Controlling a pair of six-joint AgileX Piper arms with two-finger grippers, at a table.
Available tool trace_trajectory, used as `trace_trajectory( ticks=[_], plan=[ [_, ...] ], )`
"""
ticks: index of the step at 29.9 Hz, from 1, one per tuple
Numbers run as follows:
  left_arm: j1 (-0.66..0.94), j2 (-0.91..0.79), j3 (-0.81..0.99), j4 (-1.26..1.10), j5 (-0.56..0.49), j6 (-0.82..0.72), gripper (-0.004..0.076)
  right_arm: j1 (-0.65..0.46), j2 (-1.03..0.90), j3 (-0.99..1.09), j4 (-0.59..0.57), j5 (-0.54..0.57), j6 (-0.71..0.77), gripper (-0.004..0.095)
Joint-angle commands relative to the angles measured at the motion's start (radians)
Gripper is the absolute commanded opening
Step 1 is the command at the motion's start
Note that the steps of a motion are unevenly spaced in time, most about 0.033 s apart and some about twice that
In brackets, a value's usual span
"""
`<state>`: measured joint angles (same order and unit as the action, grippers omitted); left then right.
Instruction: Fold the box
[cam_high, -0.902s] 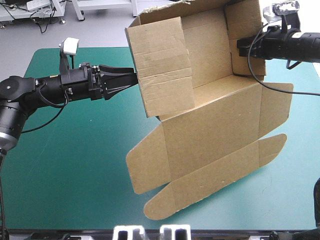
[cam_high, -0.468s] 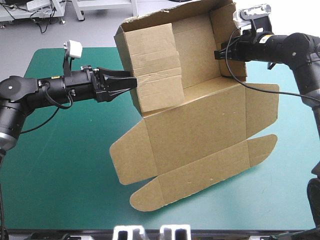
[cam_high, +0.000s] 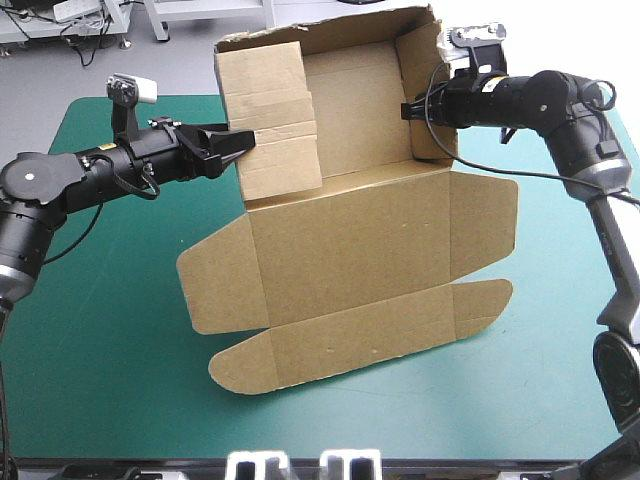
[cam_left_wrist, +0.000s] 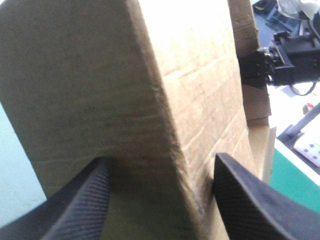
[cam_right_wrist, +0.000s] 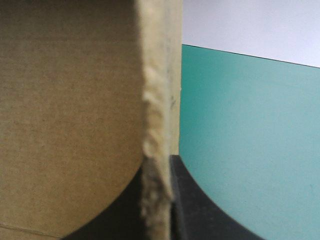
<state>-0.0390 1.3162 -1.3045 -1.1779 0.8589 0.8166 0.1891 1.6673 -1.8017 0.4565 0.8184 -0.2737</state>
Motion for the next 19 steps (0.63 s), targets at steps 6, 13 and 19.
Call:
trace_trajectory(
  ticks=[6, 13, 19],
  plan=[
    [-0.044, -0.028, -0.026, 0.149, -0.171, -0.138, 0.0440, 0.117, -0.019, -0.033, -0.007, -0.076, 0.052, -0.0024],
    [-0.173, -0.020, -0.026, 0.720, -0.251, -0.582, 0.0440, 0.217, -0.016, -0.033, -0.091, -0.112, 0.131, -0.0025],
    [-0.242, 0.002, -0.026, 0.946, -0.241, -0.844, 0.0440, 0.277, -0.016, -0.033, -0.144, -0.101, 0.173, -0.0025]
  ],
)
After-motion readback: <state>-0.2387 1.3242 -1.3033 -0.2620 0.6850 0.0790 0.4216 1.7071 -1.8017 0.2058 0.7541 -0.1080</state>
